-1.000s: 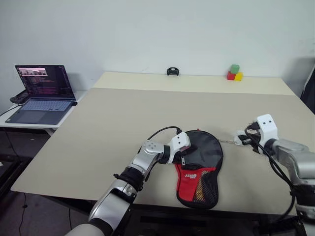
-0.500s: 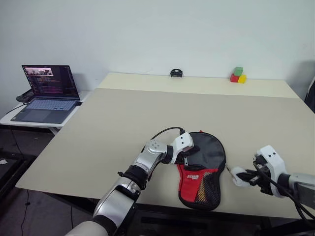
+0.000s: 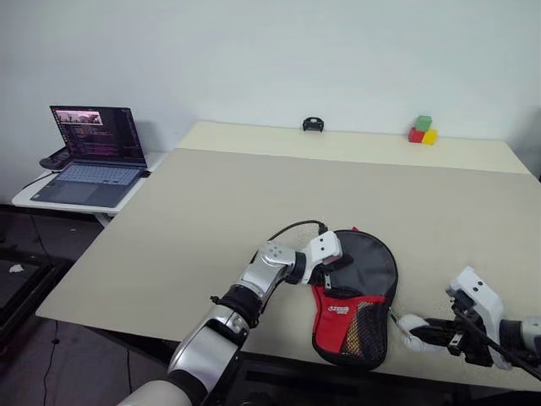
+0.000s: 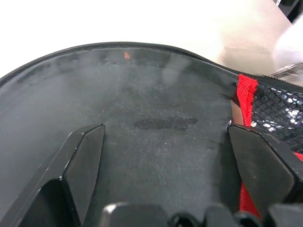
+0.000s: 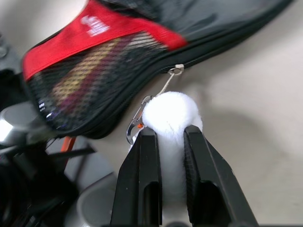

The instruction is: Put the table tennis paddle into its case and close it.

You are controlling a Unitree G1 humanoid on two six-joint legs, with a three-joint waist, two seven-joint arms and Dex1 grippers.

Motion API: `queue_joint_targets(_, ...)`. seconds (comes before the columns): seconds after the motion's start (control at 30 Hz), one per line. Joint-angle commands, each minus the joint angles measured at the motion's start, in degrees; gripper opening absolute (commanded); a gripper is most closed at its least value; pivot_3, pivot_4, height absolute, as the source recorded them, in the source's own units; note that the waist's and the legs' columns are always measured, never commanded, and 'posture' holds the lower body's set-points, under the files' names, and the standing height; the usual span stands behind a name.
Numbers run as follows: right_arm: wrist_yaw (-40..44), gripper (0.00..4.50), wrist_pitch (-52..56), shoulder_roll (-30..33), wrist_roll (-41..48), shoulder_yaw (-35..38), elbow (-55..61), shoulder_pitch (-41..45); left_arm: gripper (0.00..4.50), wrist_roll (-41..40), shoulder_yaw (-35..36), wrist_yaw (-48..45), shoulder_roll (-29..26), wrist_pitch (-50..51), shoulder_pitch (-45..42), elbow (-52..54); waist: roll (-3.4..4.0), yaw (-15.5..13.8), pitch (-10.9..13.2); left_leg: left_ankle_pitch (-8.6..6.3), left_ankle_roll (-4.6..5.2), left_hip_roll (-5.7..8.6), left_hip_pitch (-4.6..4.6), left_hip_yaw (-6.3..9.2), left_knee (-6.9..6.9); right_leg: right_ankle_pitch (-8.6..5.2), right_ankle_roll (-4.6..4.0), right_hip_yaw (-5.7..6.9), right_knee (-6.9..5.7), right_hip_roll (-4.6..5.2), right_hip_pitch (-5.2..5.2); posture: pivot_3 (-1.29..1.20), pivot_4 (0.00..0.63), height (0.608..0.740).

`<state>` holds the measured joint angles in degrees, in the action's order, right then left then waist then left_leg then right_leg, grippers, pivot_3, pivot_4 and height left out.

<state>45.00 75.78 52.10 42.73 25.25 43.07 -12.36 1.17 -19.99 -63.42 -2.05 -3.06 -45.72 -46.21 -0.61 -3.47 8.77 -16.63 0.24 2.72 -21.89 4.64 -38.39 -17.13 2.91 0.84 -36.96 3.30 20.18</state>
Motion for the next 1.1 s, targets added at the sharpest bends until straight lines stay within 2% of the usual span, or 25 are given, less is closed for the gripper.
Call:
queue_joint_targets(0.03,2.4,0.23,-1.1,1.0,3.2,-0.6,3.2,-3.2,4.5,3.7,-3.3,0.1,0.5,1.3,2.2,-4.7,0.0,0.0,0.0,0.0,0.0,0.0,0.0,0.0,0.03,0.0,0.0,0.0,0.01,0.02,0.0,0.0,0.15,0.74)
queue_joint_targets(0.33,3.8,0.23,-3.5,1.6,7.2,0.2,7.8,-11.7,4.5,3.8,-3.6,-0.3,0.9,1.5,2.5,-4.2,-0.05,0.1,0.0,0.0,0.0,0.0,0.09,-0.03,0.1,-0.01,0.02,-0.01,0.0,0.14,-0.01,0.0,0.15,0.74)
queue_joint_targets(0.6,0.1,0.23,-4.1,-1.3,12.6,-4.3,12.2,-13.7,4.5,4.1,-3.8,-0.3,1.3,1.6,2.4,-4.1,-0.08,0.0,0.0,0.0,0.0,0.0,0.09,-0.01,0.17,-0.03,0.04,0.02,0.04,0.13,-0.01,0.0,0.15,0.74)
queue_joint_targets(0.8,-3.3,0.23,-5.9,-2.5,12.1,-10.7,12.4,-14.3,4.5,4.4,-3.8,-0.3,1.3,1.6,2.4,-3.9,-0.11,0.1,-0.1,0.0,-0.01,0.0,0.1,-0.02,0.19,-0.03,0.05,0.01,0.04,0.13,-0.01,0.0,0.15,0.74)
queue_joint_targets(1.1,-7.3,0.23,-8.4,-2.4,10.0,-13.6,10.2,-13.2,4.5,4.5,-3.6,0.1,1.5,1.7,2.5,-3.9,-0.18,0.1,-0.1,0.0,-0.01,0.01,0.12,-0.01,0.21,-0.04,0.06,0.01,0.05,0.12,-0.01,0.0,0.15,0.74)
